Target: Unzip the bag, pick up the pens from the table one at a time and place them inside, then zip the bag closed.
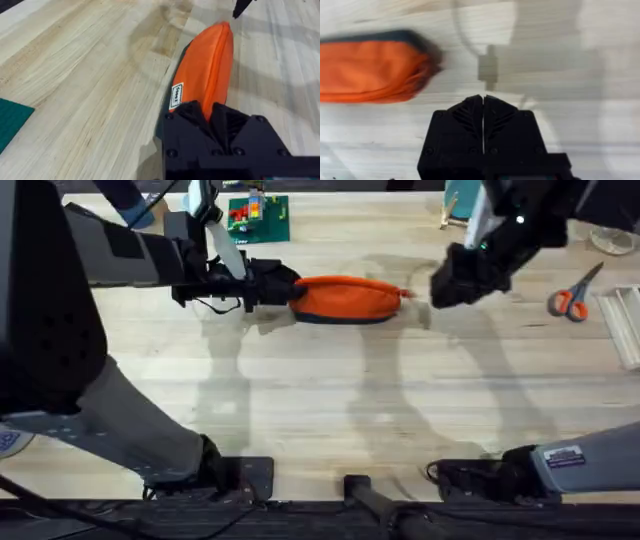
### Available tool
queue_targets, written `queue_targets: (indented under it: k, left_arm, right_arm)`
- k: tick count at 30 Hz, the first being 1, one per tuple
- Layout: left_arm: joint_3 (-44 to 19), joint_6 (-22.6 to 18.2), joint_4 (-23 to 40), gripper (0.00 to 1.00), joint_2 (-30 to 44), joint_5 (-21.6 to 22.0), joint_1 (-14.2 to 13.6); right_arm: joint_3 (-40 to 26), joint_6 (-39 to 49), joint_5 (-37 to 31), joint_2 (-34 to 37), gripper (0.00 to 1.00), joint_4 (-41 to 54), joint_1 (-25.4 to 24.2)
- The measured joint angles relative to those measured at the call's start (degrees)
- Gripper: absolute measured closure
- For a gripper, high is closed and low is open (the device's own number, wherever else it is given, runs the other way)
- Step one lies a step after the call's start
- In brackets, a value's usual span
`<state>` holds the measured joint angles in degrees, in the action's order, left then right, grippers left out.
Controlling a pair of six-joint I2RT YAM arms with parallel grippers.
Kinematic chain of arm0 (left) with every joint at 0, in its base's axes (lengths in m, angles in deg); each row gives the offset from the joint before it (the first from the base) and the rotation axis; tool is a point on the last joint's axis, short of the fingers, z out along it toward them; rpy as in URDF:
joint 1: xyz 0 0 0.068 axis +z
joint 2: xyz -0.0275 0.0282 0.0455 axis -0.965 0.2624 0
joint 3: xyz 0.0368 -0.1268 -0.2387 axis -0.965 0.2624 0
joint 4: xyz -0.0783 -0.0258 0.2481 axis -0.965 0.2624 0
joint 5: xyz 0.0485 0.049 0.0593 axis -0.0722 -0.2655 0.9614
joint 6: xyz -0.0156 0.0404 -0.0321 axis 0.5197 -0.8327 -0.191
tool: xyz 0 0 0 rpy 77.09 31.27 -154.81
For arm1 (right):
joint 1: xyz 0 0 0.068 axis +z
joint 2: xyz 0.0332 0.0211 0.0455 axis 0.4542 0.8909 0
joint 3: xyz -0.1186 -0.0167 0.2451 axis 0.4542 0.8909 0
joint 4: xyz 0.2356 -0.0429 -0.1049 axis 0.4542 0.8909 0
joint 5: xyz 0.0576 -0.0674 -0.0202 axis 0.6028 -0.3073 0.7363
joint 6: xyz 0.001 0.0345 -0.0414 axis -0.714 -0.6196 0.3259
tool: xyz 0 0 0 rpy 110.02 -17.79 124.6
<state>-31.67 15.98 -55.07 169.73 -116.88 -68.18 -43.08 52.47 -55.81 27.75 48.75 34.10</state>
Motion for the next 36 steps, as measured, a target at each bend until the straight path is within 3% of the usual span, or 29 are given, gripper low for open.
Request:
queue_targets:
  k: [6, 33, 36]
  left_arm:
    - [0.0, 0.07, -0.14, 0.959, 0.0, 0.09, 0.0]
    - [0.0, 0.17, -0.44, 0.959, 0.0, 0.37, 0.0]
    - [0.0, 0.17, -0.44, 0.959, 0.0, 0.37, 0.0]
  right_arm:
    - [1.11, 1.68, -2.9, 0.0, 0.967, 0.32, -3.94]
    - [0.64, 4.18, -3.26, -2.49, 0.969, 0.84, -3.88]
    - [-0.1, 4.37, -3.26, -3.75, 0.877, 1.26, -3.88]
